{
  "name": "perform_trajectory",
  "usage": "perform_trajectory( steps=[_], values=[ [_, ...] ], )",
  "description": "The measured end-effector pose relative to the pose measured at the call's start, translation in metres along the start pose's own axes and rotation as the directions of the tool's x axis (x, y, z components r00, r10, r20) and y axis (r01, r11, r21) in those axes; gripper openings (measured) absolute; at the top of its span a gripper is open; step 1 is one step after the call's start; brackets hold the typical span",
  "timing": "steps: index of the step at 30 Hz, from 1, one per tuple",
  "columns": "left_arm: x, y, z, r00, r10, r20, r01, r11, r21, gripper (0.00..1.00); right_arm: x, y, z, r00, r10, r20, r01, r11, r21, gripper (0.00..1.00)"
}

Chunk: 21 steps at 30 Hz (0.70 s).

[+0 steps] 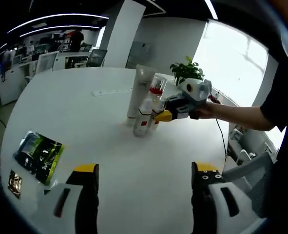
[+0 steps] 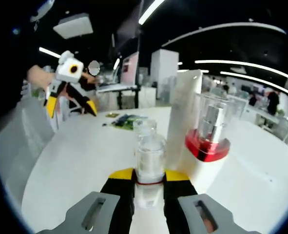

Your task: Arrange the skincare products in the storage area until every visible bottle or jar stands upright without overlapping.

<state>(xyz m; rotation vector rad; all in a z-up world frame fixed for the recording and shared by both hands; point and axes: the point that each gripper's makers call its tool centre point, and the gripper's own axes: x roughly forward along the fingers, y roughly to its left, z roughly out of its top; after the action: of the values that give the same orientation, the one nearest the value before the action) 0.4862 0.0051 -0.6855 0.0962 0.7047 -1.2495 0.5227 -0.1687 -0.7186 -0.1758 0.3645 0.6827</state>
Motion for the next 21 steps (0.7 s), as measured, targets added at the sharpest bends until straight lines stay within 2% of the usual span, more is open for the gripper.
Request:
perform_trajectory(
  steps=[21],
  values=[
    [0.0001,-0.0002,-0.0018,1.000,0.006,-0.008,-0.006,1.000,0.001,0.72,0.0010,0.0029,-0.0024,1.000,0.024,-0.020,-0.023,0.999,0.037,0.16]
  ],
)
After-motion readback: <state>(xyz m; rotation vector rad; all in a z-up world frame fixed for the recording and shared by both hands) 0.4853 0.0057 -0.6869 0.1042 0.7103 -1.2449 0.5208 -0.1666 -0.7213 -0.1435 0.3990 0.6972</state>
